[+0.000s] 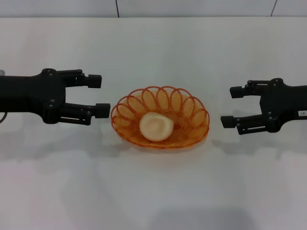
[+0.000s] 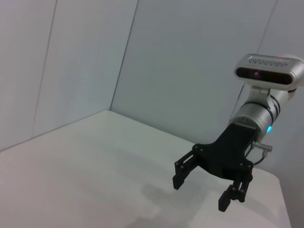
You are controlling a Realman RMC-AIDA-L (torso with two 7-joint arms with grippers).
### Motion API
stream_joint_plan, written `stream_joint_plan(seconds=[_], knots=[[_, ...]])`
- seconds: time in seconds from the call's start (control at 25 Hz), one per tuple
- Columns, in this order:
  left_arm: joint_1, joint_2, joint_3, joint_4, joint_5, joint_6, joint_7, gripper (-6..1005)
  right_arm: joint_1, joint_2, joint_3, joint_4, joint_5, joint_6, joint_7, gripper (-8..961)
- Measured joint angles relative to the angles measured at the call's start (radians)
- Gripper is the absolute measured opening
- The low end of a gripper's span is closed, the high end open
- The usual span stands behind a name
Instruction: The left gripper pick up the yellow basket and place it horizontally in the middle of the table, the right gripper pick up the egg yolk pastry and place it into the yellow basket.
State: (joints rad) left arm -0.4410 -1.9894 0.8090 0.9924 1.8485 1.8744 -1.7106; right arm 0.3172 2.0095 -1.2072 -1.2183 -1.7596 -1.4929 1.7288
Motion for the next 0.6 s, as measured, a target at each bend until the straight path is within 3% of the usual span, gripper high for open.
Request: stream_joint_plan(seconds=[0.6], knots=[[-0.004,-0.002,-0.003,0.003,-0.002,0.002,0.0,886,0.005,0.0,0.0,-0.001,-0.003,-0.003,0.0,829]])
